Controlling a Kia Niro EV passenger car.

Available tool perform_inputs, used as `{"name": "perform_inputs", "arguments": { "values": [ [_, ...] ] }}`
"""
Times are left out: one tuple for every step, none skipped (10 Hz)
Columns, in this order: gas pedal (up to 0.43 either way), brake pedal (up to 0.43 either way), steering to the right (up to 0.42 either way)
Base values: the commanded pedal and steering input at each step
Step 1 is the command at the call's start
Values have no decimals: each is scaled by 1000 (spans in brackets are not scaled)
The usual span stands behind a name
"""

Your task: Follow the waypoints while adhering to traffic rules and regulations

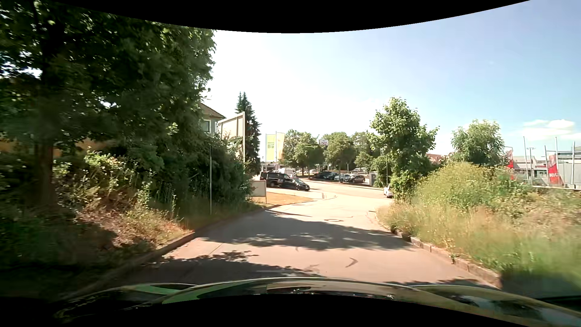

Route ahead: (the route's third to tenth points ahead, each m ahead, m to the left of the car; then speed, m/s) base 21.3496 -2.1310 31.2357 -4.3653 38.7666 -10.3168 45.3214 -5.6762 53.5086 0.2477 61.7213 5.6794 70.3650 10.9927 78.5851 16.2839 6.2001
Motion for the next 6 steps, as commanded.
{"name": "perform_inputs", "arguments": {
  "values": [
    [177,0,40],
    [118,0,48],
    [0,0,58],
    [0,0,68],
    [0,0,75],
    [0,0,76]
  ]
}}
